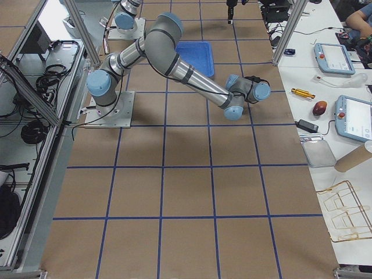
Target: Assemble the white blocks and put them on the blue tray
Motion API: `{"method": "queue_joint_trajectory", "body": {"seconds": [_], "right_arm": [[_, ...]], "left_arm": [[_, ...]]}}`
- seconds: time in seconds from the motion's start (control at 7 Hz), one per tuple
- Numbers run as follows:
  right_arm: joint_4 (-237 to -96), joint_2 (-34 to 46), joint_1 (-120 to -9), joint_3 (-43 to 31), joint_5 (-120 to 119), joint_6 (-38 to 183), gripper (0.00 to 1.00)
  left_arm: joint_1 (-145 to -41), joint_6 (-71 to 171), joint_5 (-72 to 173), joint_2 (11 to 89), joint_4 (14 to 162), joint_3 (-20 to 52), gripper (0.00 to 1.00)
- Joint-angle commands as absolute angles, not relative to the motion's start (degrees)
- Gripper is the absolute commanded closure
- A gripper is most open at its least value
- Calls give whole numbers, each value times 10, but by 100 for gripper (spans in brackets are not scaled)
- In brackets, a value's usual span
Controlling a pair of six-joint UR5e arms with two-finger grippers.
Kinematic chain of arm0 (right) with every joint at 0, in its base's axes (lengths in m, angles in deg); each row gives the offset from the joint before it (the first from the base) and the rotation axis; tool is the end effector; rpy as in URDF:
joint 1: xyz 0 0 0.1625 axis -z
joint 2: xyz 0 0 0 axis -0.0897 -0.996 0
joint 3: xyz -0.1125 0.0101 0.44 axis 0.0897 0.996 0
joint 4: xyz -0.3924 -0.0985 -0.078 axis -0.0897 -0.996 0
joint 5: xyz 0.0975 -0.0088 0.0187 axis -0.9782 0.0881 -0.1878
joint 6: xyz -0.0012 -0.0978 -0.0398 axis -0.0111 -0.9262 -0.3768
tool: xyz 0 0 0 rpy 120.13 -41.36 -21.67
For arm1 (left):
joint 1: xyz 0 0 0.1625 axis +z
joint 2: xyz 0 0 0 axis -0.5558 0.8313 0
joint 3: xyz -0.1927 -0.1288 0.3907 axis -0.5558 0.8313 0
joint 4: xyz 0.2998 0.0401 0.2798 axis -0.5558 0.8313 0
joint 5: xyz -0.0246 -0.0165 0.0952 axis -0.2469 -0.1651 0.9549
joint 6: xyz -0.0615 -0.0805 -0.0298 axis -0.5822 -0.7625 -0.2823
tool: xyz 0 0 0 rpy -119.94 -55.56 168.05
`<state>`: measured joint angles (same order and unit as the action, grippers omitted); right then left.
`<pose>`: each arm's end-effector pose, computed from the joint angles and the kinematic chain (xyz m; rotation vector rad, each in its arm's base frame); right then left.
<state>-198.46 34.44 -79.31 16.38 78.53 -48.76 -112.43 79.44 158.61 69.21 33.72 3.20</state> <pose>-0.0231 -0.7867 0.1648 -1.7960 1.9288 -0.5821 0.0075 -0.7467 0.2402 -0.0902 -3.0880 0.0505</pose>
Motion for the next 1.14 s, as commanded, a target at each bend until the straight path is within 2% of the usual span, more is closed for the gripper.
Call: {"method": "queue_joint_trajectory", "body": {"seconds": [0.0, 0.43, 0.71, 1.0], "right_arm": [[-1984, 346, -793, 164, 785, -488, 46], [-1984, 341, -793, 164, 786, -487, 84], [-1984, 328, -796, 169, 788, -487, 97], [-1983, 304, -798, 166, 785, -488, 100]], "left_arm": [[-1163, 753, 1585, 613, 342, 110, 92], [-1264, 637, 1585, 538, 343, 168, 92], [-1327, 584, 1588, 517, 329, 191, 92], [-1367, 523, 1595, 485, 329, 230, 92]]}}
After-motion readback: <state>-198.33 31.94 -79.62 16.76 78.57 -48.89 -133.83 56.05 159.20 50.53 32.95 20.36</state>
